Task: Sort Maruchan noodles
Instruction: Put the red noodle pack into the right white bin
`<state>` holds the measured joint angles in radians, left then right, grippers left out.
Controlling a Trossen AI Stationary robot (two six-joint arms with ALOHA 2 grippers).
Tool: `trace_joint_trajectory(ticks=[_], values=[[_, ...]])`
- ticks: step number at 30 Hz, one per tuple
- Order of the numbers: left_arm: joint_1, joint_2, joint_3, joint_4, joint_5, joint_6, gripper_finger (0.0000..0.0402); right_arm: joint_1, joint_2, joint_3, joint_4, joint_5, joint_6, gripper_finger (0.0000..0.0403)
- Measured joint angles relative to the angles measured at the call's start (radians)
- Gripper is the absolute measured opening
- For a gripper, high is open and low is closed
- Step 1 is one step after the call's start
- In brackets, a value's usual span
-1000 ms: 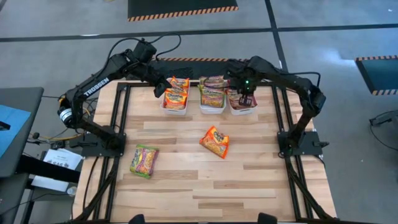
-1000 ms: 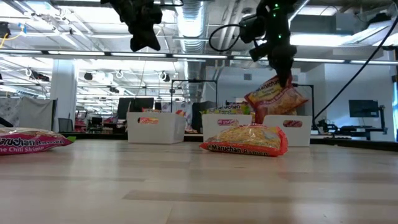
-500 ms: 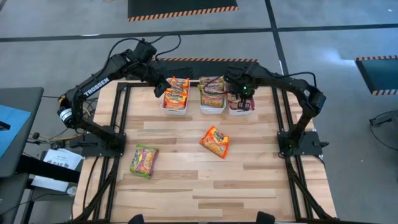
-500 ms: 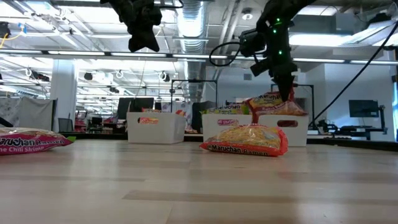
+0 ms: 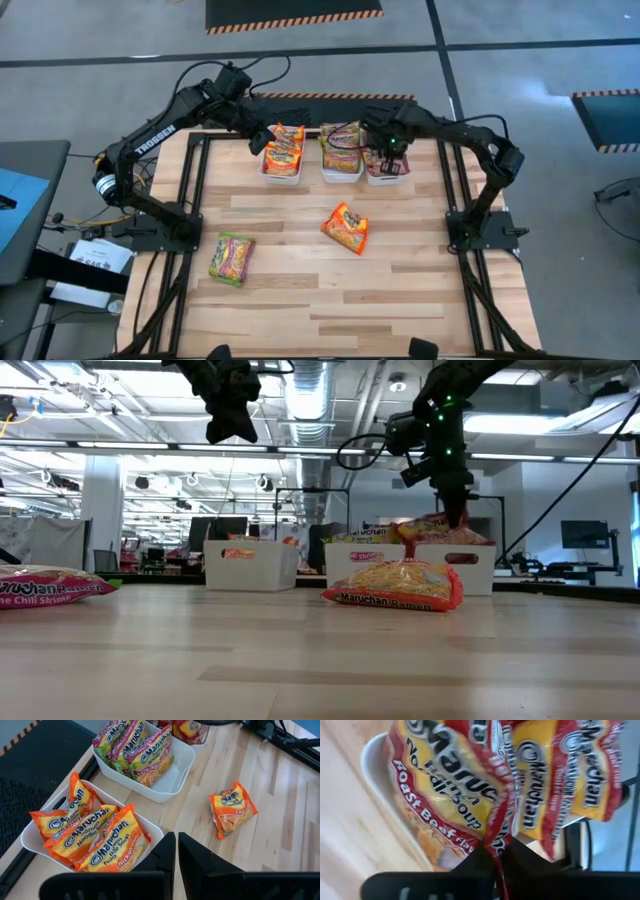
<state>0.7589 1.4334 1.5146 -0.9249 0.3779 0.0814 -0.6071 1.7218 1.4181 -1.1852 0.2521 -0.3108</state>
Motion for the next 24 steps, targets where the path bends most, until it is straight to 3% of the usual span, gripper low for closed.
trace_joint_trajectory(ticks=[15, 24], values=[[0.0, 0.0, 0.0, 0.0, 0.0, 0.012, 0.0006, 0.053, 0.0, 0.024, -0.172, -0.017, 0.161, 0.0169], [0.0, 0.0, 0.0, -0.001, 0.0, 0.008, 0.0006, 0.054, 0.0, 0.126, -0.271, -0.019, 0.273, 0.0194]])
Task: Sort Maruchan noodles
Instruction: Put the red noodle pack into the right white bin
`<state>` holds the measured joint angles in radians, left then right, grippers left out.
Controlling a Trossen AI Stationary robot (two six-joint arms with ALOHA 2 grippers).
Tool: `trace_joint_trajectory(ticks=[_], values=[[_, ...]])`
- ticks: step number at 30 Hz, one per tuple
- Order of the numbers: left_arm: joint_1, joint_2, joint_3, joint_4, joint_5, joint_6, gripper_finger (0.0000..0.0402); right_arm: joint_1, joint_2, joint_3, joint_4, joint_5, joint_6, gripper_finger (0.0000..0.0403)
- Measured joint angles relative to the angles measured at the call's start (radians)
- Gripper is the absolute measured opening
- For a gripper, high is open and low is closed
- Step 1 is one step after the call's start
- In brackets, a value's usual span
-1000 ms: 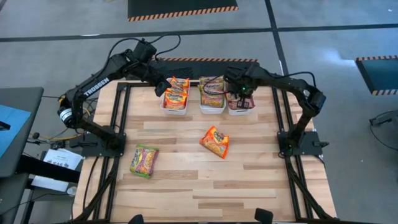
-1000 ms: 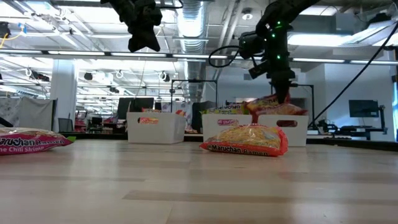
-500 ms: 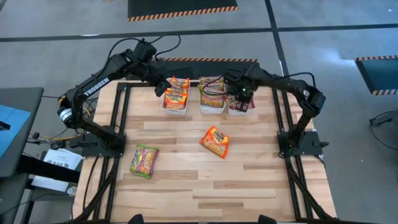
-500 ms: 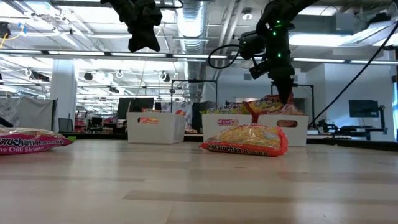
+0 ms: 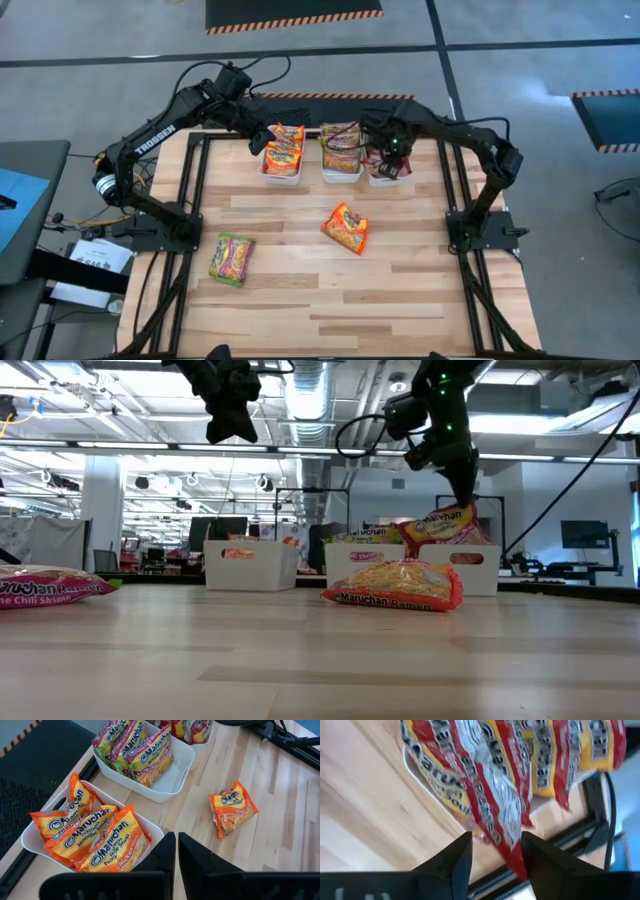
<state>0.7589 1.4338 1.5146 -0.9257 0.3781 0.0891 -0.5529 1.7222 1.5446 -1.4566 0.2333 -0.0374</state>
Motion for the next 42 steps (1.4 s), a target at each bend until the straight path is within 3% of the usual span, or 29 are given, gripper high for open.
trace_joint_trajectory(ticks=[8, 30, 42], values=[[0.0, 0.0, 0.0, -0.006, 0.0, -0.004, 0.0006, 0.0, -0.023, -0.039, -0.075, -0.15, 0.143, 0.0191], [0.0, 0.0, 0.0, -0.06, 0.0, 0.034, 0.0006, -0.073, -0.042, -0.32, 0.26, -0.106, 0.215, 0.0191], [0.0, 0.0, 0.0, -0.063, 0.0, 0.047, 0.0006, -0.109, -0.06, -0.325, 0.332, -0.228, 0.251, 0.0191]])
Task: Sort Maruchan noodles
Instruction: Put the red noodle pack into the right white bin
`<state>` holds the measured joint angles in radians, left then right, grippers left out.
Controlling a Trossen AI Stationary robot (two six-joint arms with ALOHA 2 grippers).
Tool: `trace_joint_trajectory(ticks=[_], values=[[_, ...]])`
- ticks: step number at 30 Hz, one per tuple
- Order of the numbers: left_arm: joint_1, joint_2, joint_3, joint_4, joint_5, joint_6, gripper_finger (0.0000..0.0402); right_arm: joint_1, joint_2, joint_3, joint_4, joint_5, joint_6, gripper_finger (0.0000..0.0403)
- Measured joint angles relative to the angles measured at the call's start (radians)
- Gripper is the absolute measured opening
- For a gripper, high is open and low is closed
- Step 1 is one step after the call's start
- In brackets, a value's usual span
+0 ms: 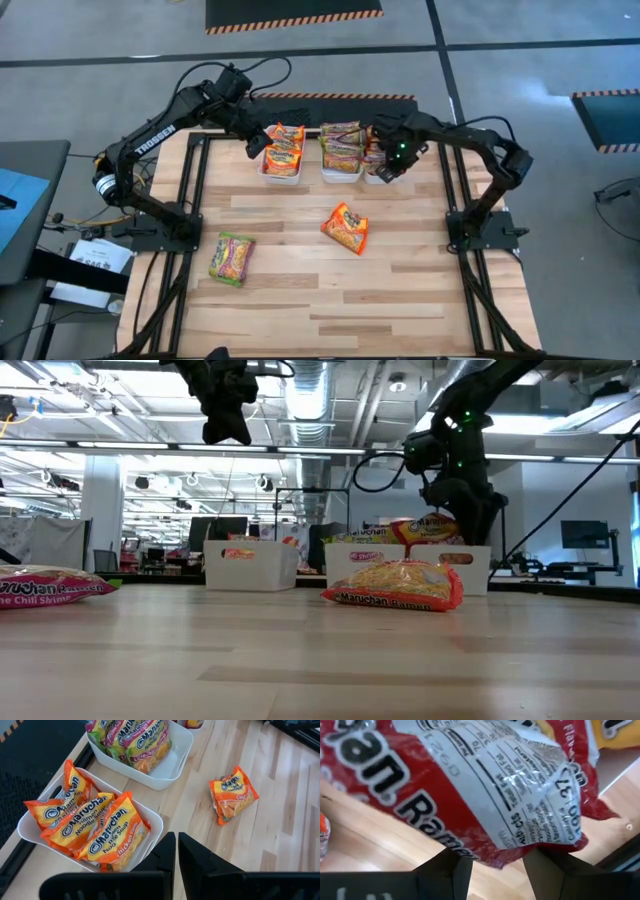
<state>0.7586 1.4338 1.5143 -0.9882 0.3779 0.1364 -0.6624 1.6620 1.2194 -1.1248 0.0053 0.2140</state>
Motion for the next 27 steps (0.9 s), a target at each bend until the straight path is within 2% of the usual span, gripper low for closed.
trace_joint_trajectory(ticks=[9, 20, 27], values=[[0.0, 0.0, 0.0, -0.001, 0.0, 0.0, 0.0006, -0.045, -0.063, -0.001, 0.057, -0.007, 0.052, 0.0191], [0.0, 0.0, 0.0, -0.001, 0.0, -0.001, 0.0006, -0.05, 0.042, -0.003, 0.036, -0.01, 0.047, 0.0191], [0.0, 0.0, 0.0, 0.0, 0.0, -0.001, 0.0006, -0.041, 0.04, -0.003, 0.024, -0.006, 0.026, 0.0191]])
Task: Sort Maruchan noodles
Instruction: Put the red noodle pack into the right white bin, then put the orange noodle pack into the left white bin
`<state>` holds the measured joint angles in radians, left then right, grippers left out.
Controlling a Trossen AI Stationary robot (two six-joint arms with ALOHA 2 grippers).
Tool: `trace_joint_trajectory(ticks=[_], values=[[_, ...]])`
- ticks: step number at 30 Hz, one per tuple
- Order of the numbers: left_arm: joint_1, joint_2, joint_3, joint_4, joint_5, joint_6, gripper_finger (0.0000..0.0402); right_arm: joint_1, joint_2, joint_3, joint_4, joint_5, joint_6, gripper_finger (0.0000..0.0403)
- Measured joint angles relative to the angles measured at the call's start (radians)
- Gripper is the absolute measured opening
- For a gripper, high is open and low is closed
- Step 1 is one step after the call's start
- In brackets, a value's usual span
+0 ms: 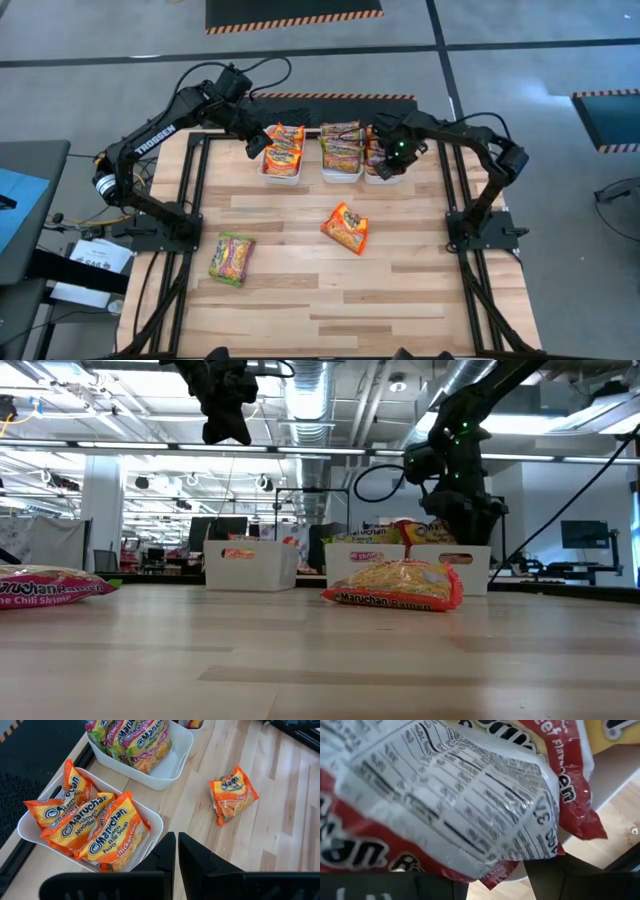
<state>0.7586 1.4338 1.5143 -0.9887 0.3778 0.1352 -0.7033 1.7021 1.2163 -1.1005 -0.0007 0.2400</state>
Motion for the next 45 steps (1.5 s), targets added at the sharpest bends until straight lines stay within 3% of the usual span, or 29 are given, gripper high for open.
trace_joint_trajectory(ticks=[19, 27, 32, 38, 42, 45], values=[[0.0, 0.0, 0.0, 0.002, 0.0, -0.003, 0.0006, 0.0, -0.173, 0.001, -0.12, -0.005, 0.064, 0.0191], [0.0, 0.0, 0.0, -0.003, 0.002, -0.128, 0.0006, 0.019, -0.305, 0.001, -0.088, -0.108, 0.102, 0.0191], [0.0, 0.0, 0.0, -0.041, 0.012, -0.14, 0.0006, 0.072, -0.344, 0.002, -0.038, -0.133, 0.124, 0.0191], [-0.014, 0.0, 0.0, -0.292, 0.059, -0.093, 0.0006, 0.189, -0.341, 0.002, -0.036, -0.261, 0.138, 0.0191], [-0.063, -0.007, -0.002, -0.397, 0.071, -0.038, 0.0006, 0.288, -0.34, 0.002, 0.0, -0.265, 0.175, 0.0191], [-0.104, -0.057, -0.047, -0.382, 0.129, -0.02, 0.0006, 0.347, -0.34, 0.002, 0.032, -0.265, 0.236, 0.0191]])
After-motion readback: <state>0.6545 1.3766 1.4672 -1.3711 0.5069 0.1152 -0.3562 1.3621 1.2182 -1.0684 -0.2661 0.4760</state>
